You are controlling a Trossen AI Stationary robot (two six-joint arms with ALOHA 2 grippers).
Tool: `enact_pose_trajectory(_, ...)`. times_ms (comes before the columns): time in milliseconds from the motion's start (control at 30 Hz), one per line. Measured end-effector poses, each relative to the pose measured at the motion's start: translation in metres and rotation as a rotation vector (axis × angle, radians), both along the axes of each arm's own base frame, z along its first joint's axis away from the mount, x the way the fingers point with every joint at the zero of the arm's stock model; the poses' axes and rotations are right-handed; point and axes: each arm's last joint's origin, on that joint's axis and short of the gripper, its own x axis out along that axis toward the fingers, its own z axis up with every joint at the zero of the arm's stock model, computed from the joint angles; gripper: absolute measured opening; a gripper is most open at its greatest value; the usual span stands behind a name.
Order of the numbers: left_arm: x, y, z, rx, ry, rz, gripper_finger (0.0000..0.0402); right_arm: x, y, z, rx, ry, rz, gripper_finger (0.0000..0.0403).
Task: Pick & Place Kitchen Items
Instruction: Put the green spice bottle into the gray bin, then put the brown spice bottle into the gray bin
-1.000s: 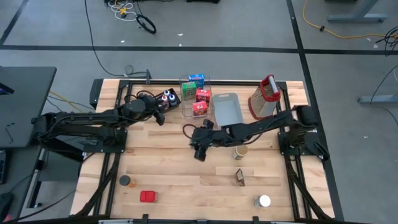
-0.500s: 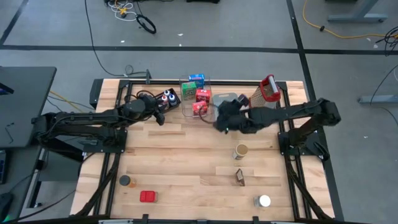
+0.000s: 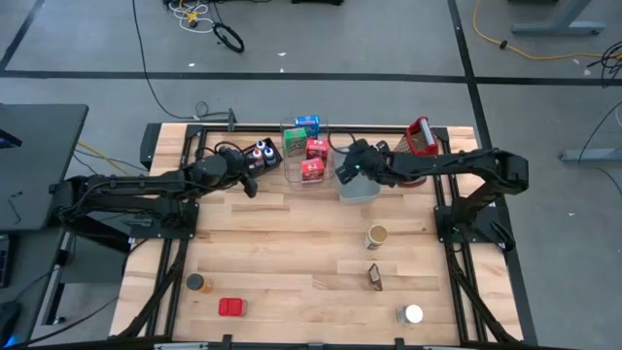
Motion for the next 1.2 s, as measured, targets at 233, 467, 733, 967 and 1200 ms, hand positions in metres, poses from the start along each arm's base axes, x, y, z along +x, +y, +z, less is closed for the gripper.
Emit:
enact_pose_trajectory(233, 0.0, 0.0, 0.0, 0.001, 0.0, 0.0, 0.0142, -0.01, -0.016, -0.012, 0.002, -0.031, -0.075, 0.0218)
enact_pose_trajectory(467, 0.0, 0.0, 0.0, 0.001, 0.0, 0.0, 0.0142, -0.027, -0.028, -0.033, 0.031, -0.072, -0.176, 0.0221)
enact_pose_trajectory(733, 0.0, 0.0, 0.0, 0.001, -0.001, 0.0, 0.0142, -0.033, -0.033, -0.042, 0.025, -0.15, -0.211, 0.0236)
enact_pose_trajectory(967, 0.0, 0.0, 0.0, 0.001, -0.001, 0.0, 0.0142, -0.03, -0.034, -0.04, -0.009, -0.134, -0.161, 0.0237)
enact_pose_trajectory(1200, 0.0, 0.0, 0.0, 0.001, -0.001, 0.0, 0.0142, -0.026, -0.036, -0.019, -0.068, -0.15, -0.11, 0.0238)
